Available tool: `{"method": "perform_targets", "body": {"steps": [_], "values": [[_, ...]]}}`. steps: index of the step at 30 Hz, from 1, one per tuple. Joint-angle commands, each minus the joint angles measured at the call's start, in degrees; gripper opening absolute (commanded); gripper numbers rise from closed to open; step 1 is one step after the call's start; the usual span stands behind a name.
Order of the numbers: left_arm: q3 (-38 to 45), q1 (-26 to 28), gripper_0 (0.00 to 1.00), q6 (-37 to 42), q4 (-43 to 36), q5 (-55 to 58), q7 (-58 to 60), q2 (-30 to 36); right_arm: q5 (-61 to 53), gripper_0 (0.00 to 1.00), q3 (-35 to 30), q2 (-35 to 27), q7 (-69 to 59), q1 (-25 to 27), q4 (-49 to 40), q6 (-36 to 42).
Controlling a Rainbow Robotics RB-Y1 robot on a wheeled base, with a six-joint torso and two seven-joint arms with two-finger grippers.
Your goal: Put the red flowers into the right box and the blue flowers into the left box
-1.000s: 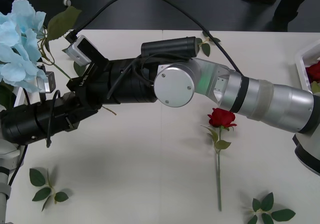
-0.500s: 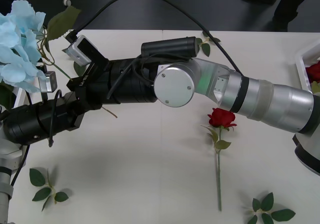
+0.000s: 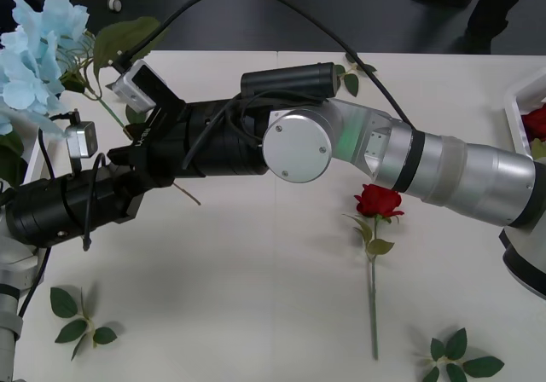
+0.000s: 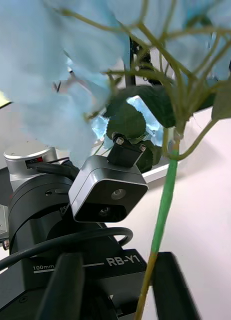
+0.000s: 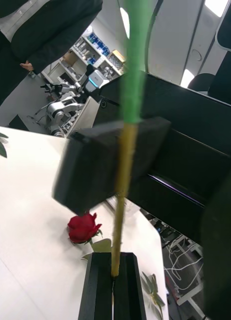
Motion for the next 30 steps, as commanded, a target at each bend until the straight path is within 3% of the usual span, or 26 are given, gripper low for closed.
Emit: {"method": "perform_targets", "body": {"steps": [1,8,15,24,30], "values": [[0.4,0.6,0.01,0.7,-1.8,0.4,-1.8,0.9,-0.2,1.00,-0.9,0.1,-2.4,-1.4,-1.0,-0.2],[0.3,1.2,0.01,1.1,-1.9,2.0,-1.8,2.9,-0.2,1.00,-0.9,0.1,-2.4,-1.4,-1.0,-0.2],[-0.1,3.9,0.01,0.9,-1.9,6.9,-1.8,8.9,-0.2,1.00,-0.9,0.1,-2.4,-1.4,-1.0,-0.2],[4.3,11.6,0.01,-2.0,-9.1,10.1,-1.8,15.6,-5.6,1.00,-4.5,-7.2,-2.8,-0.3,-6.2,-0.3],[10.7,21.3,0.01,-10.0,-20.2,9.3,-1.8,17.3,-11.7,1.00,-13.6,-15.8,-3.0,-0.2,-8.4,16.1]]}}
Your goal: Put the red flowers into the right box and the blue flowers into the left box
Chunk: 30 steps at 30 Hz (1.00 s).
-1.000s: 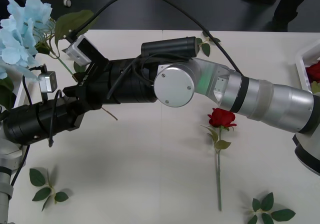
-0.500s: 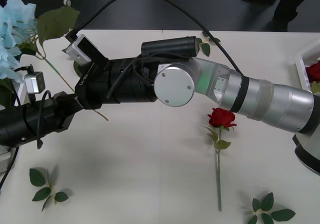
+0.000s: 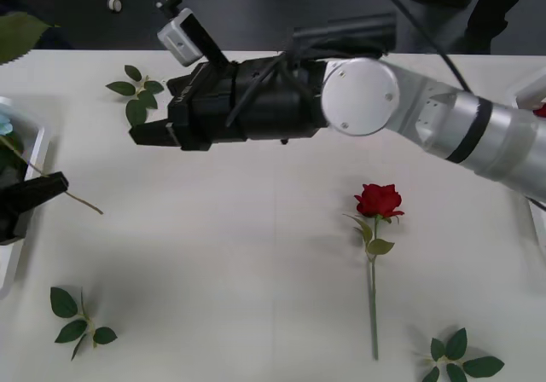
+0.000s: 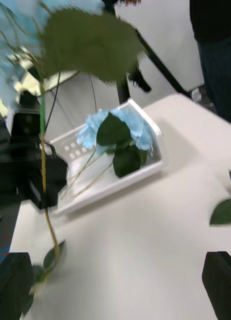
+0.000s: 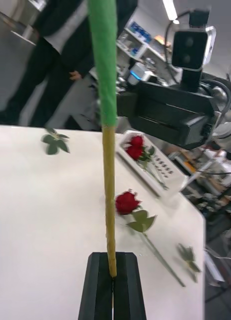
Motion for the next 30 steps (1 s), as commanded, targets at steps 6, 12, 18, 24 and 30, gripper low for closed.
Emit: {"method": "perform_targets", "body": {"steps": [6,12,18,24,30], "values": [[6.2,15.3,0.01,-14.5,-17.1,-0.3,-1.8,3.2,-8.9,1.00,-12.5,-13.9,-3.6,-0.3,-1.5,25.0],[9.3,19.9,0.04,-19.8,-22.4,-5.0,-1.8,3.2,-12.1,1.00,-12.4,-19.2,-10.8,0.9,-2.4,33.1],[12.6,21.9,0.05,-22.9,-23.9,-11.3,3.3,3.4,-11.0,1.00,-12.5,-25.9,-22.8,7.0,-9.2,33.7],[14.4,22.6,0.06,-26.2,-23.9,-16.8,17.8,3.4,-8.0,1.00,-14.8,-31.2,-31.1,16.3,-16.8,32.7],[15.4,23.0,0.05,-29.1,-22.5,-23.2,29.6,3.3,1.4,1.00,-25.0,-30.8,-40.8,31.9,-26.3,32.8]]}}
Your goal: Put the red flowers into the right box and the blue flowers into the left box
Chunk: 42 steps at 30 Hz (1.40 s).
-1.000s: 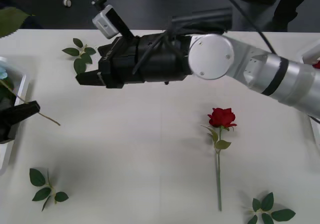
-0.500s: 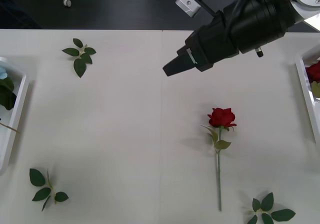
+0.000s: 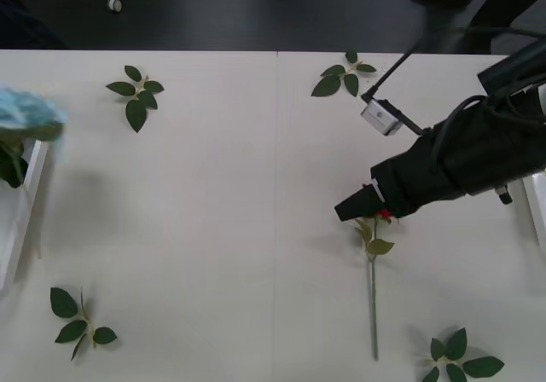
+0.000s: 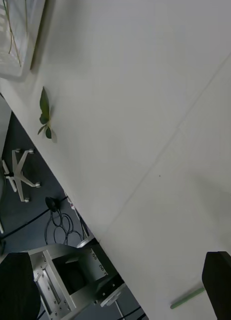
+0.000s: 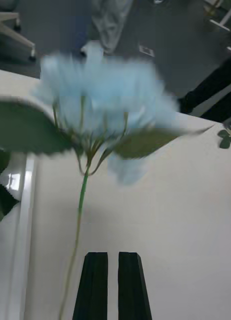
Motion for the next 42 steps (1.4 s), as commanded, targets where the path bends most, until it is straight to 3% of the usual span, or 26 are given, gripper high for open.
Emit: {"method": "perform_targets", "body": {"steps": [1,6,12,14,16,17,20,32,42], "values": [[1.1,2.1,0.05,-2.3,0.7,-3.2,5.7,1.2,6.0,1.00,-9.0,0.7,-9.7,10.7,-7.3,0.1],[2.0,1.8,0.04,-2.6,3.0,-4.4,4.8,1.3,15.4,1.00,-12.5,3.8,-15.8,18.8,-12.7,1.1],[2.1,2.4,0.05,-2.5,2.6,-2.7,4.1,1.3,22.0,1.00,-12.5,5.2,-21.3,22.0,-14.6,3.2],[1.4,2.4,0.18,-2.5,1.9,-2.7,3.7,1.3,23.7,1.00,-12.5,6.3,-23.6,22.1,-14.6,4.5],[0.0,2.0,0.57,-2.5,1.5,-2.8,3.9,1.3,25.2,1.00,-12.5,7.1,-25.4,22.0,-14.6,5.2],[-1.0,1.6,0.72,-2.5,1.3,-2.8,3.9,1.3,26.1,1.00,-12.4,7.6,-26.4,22.1,-14.6,5.8],[-2.9,0.2,1.00,-2.5,1.3,-3.1,4.0,1.3,27.6,1.00,-12.5,8.5,-28.8,22.1,-14.3,7.3],[-10.1,-8.2,1.00,-1.8,-2.8,-20.3,12.2,1.3,30.5,1.00,-12.4,10.7,-32.1,22.1,-11.3,12.5],[-12.5,-19.8,1.00,11.1,-3.3,-38.8,28.6,1.2,36.6,1.00,-12.4,16.5,-33.1,22.1,-7.7,15.6]]}}
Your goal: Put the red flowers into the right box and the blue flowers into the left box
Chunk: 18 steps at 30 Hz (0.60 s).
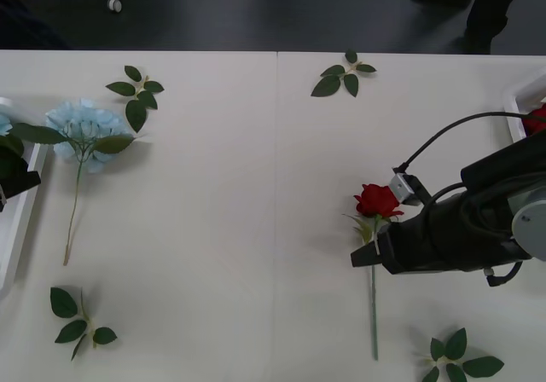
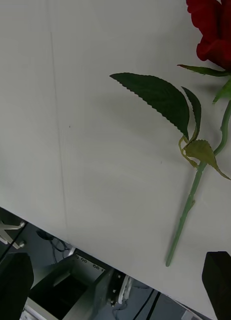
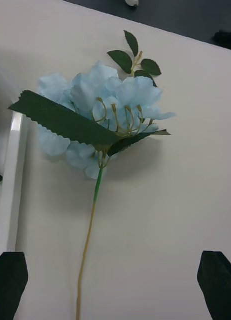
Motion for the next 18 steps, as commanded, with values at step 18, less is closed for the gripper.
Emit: {"method": "perform_targets", "body": {"steps": [18], "values": [[-11.0,-11.0,1.00,5.2,0.2,-29.1,17.2,-5.4,14.2,1.00,4.2,4.5,-11.1,0.3,3.8,5.9]]}}
